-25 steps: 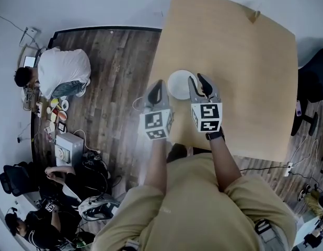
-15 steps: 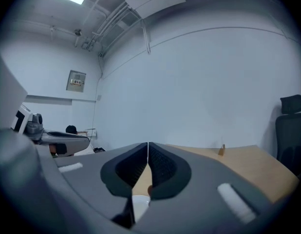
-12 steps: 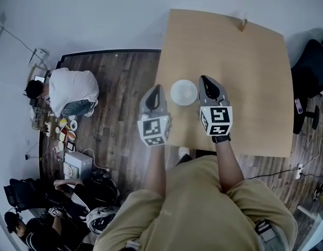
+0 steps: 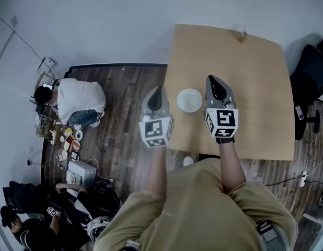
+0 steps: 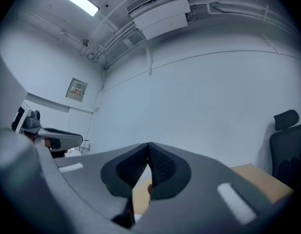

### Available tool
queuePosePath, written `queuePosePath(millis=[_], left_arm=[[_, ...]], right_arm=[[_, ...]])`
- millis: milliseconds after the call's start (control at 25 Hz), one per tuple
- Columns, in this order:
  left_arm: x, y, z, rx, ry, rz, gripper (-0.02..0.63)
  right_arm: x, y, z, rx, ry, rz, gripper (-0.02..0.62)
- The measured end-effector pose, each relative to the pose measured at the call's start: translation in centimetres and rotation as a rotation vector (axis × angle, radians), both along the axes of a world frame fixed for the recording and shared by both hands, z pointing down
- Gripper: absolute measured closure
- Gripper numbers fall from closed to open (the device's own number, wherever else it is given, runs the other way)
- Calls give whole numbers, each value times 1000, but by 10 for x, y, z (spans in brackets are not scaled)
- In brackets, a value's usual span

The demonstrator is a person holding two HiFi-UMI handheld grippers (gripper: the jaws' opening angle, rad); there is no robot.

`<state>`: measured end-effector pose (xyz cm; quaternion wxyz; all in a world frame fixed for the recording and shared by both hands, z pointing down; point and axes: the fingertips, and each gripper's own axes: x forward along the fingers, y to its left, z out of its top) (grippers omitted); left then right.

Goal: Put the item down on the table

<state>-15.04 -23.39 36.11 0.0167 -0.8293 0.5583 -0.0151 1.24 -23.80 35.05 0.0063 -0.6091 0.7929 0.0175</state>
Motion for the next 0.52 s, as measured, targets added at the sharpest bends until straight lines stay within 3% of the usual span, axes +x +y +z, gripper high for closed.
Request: queuePosePath(millis=[240,520], left_arm=[[-15,-3,-10,27,0,-3,603],[-22,-24,37,-69,3,5,603]], right_arm=[[-11,0,-14,34,16,10,588],[-24,-19,14,-15,43,-2,588]])
